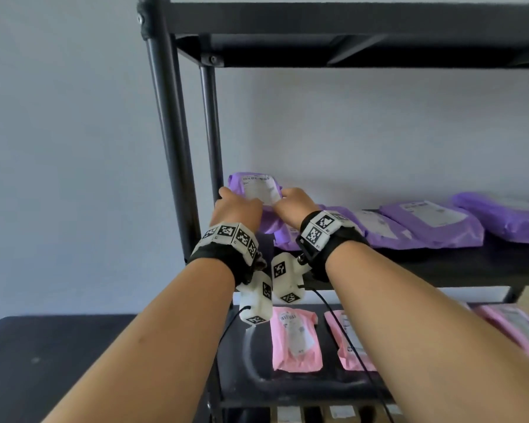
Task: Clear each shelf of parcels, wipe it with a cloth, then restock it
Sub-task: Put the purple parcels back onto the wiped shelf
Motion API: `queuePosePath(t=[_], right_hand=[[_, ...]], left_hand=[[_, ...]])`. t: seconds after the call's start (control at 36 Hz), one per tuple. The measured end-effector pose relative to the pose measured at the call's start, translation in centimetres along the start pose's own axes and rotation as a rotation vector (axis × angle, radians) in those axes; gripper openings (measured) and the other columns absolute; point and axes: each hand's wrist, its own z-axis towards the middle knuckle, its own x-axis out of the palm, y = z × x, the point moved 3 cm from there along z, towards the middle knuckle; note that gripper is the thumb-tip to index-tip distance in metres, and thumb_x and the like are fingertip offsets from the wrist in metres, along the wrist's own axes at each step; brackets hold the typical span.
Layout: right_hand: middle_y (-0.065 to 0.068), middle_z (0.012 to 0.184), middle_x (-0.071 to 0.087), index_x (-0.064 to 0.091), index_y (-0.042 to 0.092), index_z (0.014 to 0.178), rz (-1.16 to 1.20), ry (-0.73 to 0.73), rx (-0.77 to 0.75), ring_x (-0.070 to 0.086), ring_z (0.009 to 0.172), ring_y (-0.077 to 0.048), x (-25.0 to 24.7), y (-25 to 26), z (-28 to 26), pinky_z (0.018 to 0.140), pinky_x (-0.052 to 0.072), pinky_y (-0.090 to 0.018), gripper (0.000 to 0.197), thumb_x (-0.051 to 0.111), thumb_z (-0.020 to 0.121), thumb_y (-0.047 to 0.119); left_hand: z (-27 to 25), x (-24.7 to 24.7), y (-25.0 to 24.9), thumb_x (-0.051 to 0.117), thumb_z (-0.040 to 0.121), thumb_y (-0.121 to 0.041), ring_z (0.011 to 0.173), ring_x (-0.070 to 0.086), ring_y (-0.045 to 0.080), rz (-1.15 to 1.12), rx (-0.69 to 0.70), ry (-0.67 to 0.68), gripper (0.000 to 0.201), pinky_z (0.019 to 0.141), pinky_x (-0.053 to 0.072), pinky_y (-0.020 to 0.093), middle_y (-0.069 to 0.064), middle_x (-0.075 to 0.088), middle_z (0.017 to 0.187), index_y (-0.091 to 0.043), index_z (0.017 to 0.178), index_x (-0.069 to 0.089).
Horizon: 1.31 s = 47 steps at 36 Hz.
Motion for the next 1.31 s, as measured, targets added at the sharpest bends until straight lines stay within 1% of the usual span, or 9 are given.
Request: queuePosePath(t=[0.19, 0.31, 0.42, 0.53, 0.61, 0.72, 0.92, 1.08, 1.31], right_hand=[[-0.012, 0.09, 0.063, 0.065, 0.011, 0.094, -0.078, 0.068, -0.026, 0.057, 0.08, -0.025, 1.4, 0.0, 1.2, 0.068, 0.042, -0.028, 0.022, 0.053, 0.098, 0.029], [-0.006, 0.08, 0.061, 0.06, 0.015, 0.079, -0.13, 0.058, -0.024, 0.054, 0.072, -0.023, 1.5, -0.4, 1.2, 0.046, 0.033, -0.02, 0.016, 0.056, 0.094, 0.017], [-0.011, 0.09, 0.069, 0.069, 0.008, 0.1, -0.14, 0.053, 0.003, 0.055, 0.061, -0.023, 1.8, -0.7, 1.1, 0.035, 0.038, -0.019, 0.018, 0.054, 0.094, 0.015], [-0.013, 0.092, 0.07, 0.068, 0.008, 0.095, -0.124, 0.073, -0.028, 0.059, 0.07, -0.025, 1.8, -0.7, 0.6, 0.06, 0.045, -0.026, 0.016, 0.053, 0.093, 0.013], [-0.01, 0.091, 0.066, 0.066, 0.011, 0.094, -0.134, 0.054, -0.026, 0.058, 0.072, -0.024, 1.2, -0.7, -0.1, 0.06, 0.042, -0.025, 0.016, 0.052, 0.09, 0.007], [-0.011, 0.115, 0.065, 0.064, 0.009, 0.115, -0.12, 0.008, -0.028, 0.061, 0.103, -0.027, 0.5, -0.8, -1.1, 0.084, 0.046, -0.029, 0.028, 0.051, 0.09, 0.007], [-0.019, 0.106, 0.069, 0.067, -0.002, 0.105, -0.103, -0.083, -0.079, 0.063, 0.099, -0.033, -0.1, -1.4, -3.3, 0.087, 0.051, -0.039, 0.025, 0.052, 0.085, 0.003], [-0.001, 0.111, 0.068, 0.065, 0.018, 0.114, -0.046, -0.181, -0.085, 0.062, 0.092, -0.015, -0.5, -2.4, -6.0, 0.072, 0.044, -0.021, 0.03, 0.051, 0.089, 0.01], [-0.002, 0.128, 0.061, 0.062, 0.014, 0.124, -0.007, -0.275, -0.101, 0.057, 0.115, -0.019, -1.7, -3.4, -9.8, 0.094, 0.044, -0.028, 0.037, 0.046, 0.092, 0.008]], left_hand=[[1.6, 0.9, 0.7, 0.046, 0.088, -0.019, 0.116, 0.053, 0.034, 0.154, -0.026, -0.005, 0.045, 0.094, 0.047, 0.043, 0.016, 0.052, 0.127, -0.009, 0.131, 0.039], [2.3, 1.8, 1.7, 0.041, 0.089, -0.016, 0.112, 0.055, 0.031, 0.331, -0.018, 0.112, 0.037, 0.096, 0.047, 0.041, 0.015, 0.054, 0.125, -0.006, 0.124, 0.051], [2.2, 2.0, 1.8, 0.042, 0.091, -0.018, 0.112, 0.056, 0.032, 0.449, -0.001, 0.154, 0.034, 0.096, 0.047, 0.043, 0.015, 0.058, 0.121, -0.006, 0.118, 0.058], [1.8, 1.7, 1.5, 0.042, 0.09, -0.017, 0.117, 0.052, 0.031, 0.485, -0.035, 0.166, 0.038, 0.1, 0.044, 0.044, 0.014, 0.054, 0.126, -0.008, 0.125, 0.054], [1.4, 1.4, 1.3, 0.042, 0.09, -0.018, 0.119, 0.049, 0.032, 0.475, -0.019, 0.132, 0.041, 0.102, 0.042, 0.045, 0.014, 0.051, 0.13, -0.01, 0.13, 0.05], [0.5, 1.1, 1.1, 0.041, 0.091, -0.018, 0.127, 0.041, 0.032, 0.461, 0.038, 0.106, 0.048, 0.104, 0.039, 0.046, 0.013, 0.041, 0.139, -0.015, 0.139, 0.039], [-2.6, 1.1, 1.8, 0.043, 0.085, -0.017, 0.12, 0.045, 0.033, 0.432, 0.171, 0.024, 0.047, 0.097, 0.044, 0.047, 0.012, 0.046, 0.132, -0.015, 0.132, 0.046], [-5.1, 0.6, 2.5, 0.047, 0.085, -0.018, 0.118, 0.046, 0.033, 0.419, 0.255, -0.03, 0.046, 0.096, 0.044, 0.048, 0.014, 0.048, 0.129, -0.013, 0.131, 0.048], [-7.1, 0.7, 2.4, 0.046, 0.088, -0.015, 0.12, 0.046, 0.034, 0.385, 0.343, -0.044, 0.04, 0.095, 0.044, 0.041, 0.016, 0.05, 0.129, -0.009, 0.128, 0.05]])
